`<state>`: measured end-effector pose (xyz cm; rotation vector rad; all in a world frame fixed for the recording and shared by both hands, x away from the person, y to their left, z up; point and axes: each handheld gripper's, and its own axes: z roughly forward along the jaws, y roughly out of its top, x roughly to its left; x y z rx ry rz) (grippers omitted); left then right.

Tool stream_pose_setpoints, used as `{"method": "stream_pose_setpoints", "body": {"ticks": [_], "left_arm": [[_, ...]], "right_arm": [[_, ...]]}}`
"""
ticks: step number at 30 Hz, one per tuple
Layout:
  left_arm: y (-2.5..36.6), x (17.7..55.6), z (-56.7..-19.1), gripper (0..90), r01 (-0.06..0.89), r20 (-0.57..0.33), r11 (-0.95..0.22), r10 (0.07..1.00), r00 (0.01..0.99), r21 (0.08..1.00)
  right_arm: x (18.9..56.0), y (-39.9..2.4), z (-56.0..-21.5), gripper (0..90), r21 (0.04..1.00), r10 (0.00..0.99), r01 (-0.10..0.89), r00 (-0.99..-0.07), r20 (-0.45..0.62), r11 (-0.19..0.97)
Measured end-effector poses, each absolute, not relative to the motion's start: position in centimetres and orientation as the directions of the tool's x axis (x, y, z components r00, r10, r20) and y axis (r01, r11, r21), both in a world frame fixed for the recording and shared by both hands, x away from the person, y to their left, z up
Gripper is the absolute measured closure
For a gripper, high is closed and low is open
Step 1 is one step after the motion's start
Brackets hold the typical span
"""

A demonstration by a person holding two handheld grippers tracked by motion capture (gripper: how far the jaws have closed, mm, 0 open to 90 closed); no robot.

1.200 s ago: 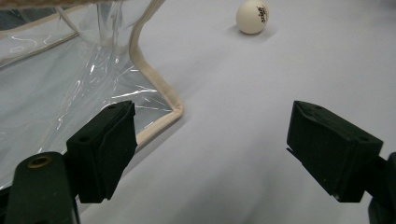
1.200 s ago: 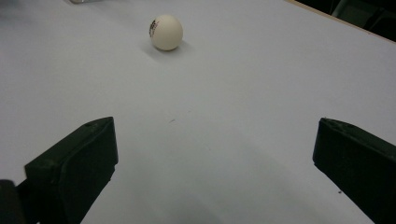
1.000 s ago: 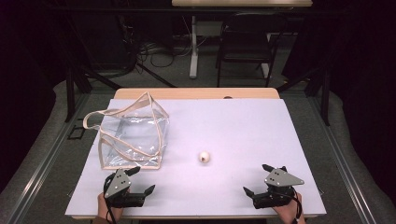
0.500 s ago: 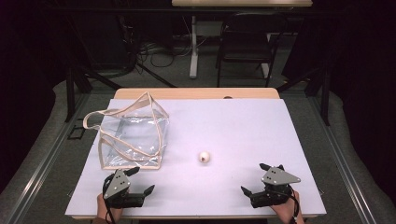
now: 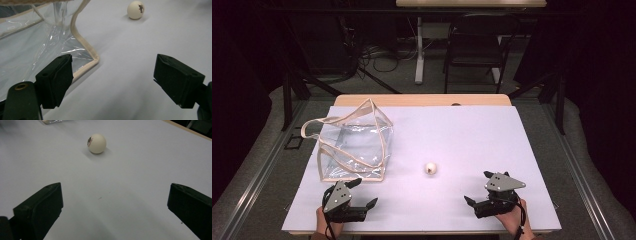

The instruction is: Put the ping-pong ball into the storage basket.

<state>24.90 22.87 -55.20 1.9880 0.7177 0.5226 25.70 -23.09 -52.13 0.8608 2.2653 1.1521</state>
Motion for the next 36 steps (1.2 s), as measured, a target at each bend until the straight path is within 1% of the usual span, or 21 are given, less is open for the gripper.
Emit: {"method": "stream_pose_setpoints", "body": {"ticks": [22, 36], "left_arm": [[22.8, 25.1, -55.3, 16.1, 0.269, 0.074, -0.4, 0.662, 0.746, 0.876], [22.8, 25.1, -55.3, 16.1, 0.269, 0.073, -0.399, 0.663, 0.745, 0.877]], "right_arm": [[28.0, -20.3, -51.5, 0.0, 0.807, 0.672, 0.334, -0.733, -0.103, 0.488], [29.2, -19.2, -51.6, 0.0, 0.791, 0.675, 0.36, -0.732, -0.089, 0.495]]}}
